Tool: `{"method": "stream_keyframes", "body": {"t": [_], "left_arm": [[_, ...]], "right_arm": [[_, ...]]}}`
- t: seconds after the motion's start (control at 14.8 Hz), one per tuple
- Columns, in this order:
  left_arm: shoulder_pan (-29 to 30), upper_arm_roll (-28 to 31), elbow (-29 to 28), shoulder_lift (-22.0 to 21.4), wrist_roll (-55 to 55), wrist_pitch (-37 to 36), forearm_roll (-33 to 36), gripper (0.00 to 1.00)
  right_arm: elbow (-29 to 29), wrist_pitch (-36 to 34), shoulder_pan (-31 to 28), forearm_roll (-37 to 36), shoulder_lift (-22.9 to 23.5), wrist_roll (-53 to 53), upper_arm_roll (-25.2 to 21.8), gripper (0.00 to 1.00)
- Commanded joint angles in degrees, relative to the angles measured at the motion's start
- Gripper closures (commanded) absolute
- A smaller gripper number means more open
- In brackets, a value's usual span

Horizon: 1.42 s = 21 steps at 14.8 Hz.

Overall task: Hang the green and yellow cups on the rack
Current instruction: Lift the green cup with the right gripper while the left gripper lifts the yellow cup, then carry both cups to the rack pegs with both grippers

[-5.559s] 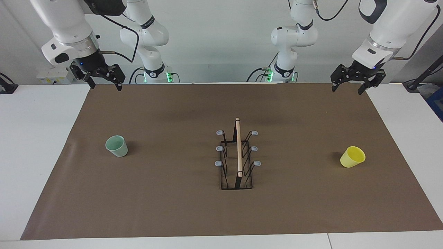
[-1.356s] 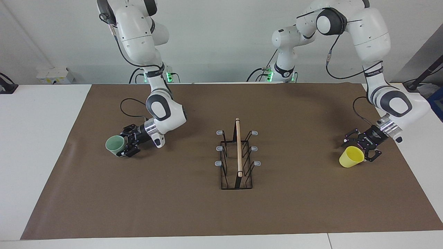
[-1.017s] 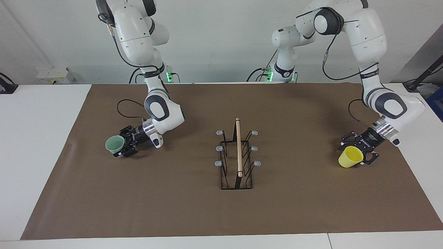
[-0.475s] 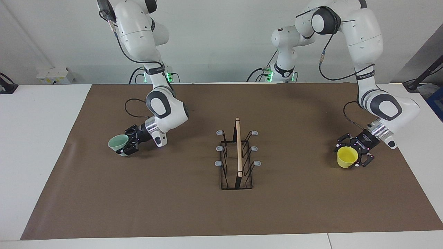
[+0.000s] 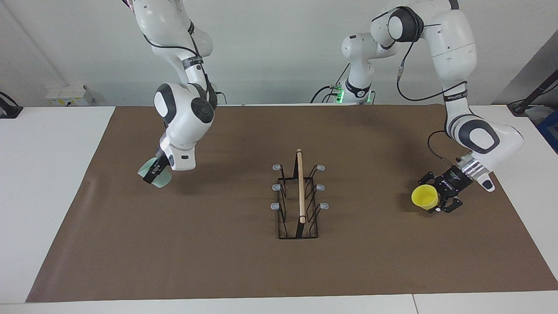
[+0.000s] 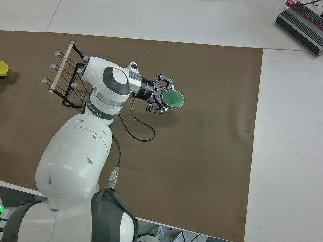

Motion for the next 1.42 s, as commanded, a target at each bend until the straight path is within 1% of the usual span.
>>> {"method": "stream_keyframes", "body": {"t": [0.0,0.07,0.34,0.47,0.68,0.75,0.95,1.02,1.15,1.36], "left_arm": [[-1.82,1.08,-1.98,-4.29,1.63,1.64,-0.57,1.0],[-2.0,1.16,-1.54,-5.09,1.54,1.64,0.31,1.0],[-4.46,1.17,-1.45,-10.0,0.22,3.04,9.25,1.0],[-6.3,1.08,-0.4,-12.11,0.13,4.45,17.06,1.0],[-10.16,1.08,0.31,-15.1,-4.77,4.1,27.44,1.0],[-11.57,0.99,0.4,-16.24,-5.4,3.58,31.74,1.0],[-16.49,0.99,0.4,-18.71,-6.02,0.51,42.64,1.0],[-17.72,0.82,0.31,-19.94,-7.06,0.41,45.9,1.0],[-21.06,0.9,0.4,-20.82,-9.43,0.5,50.3,1.0],[-26.77,0.64,-0.39,-22.84,-10.85,0.41,61.19,1.0]], "right_arm": [[2.01,0.91,-2.63,10.54,-0.8,-3.52,0.53,1.0],[3.15,0.91,-3.5,15.55,-0.89,-5.79,0.53,1.0],[5.8,1.08,-7.02,32.17,-2.38,-13.01,0.53,1.0],[5.98,1.43,-7.03,40.17,-3.79,-14.95,0.44,1.0],[5.71,2.49,-7.11,48.18,-5.9,-15.57,0.44,1.0],[5.63,2.75,-7.03,52.03,-6.08,-16.09,0.35,1.0],[4.66,5.83,-6.77,62.41,-6.61,-20.13,0.35,1.0],[4.05,6.7,-6.5,66.36,-6.87,-20.92,0.35,1.0],[2.12,9.68,-5.89,74.88,-7.75,-24.52,0.44,1.0],[-1.04,12.94,-4.66,87.71,-9.33,-30.23,0.53,1.0]]}}
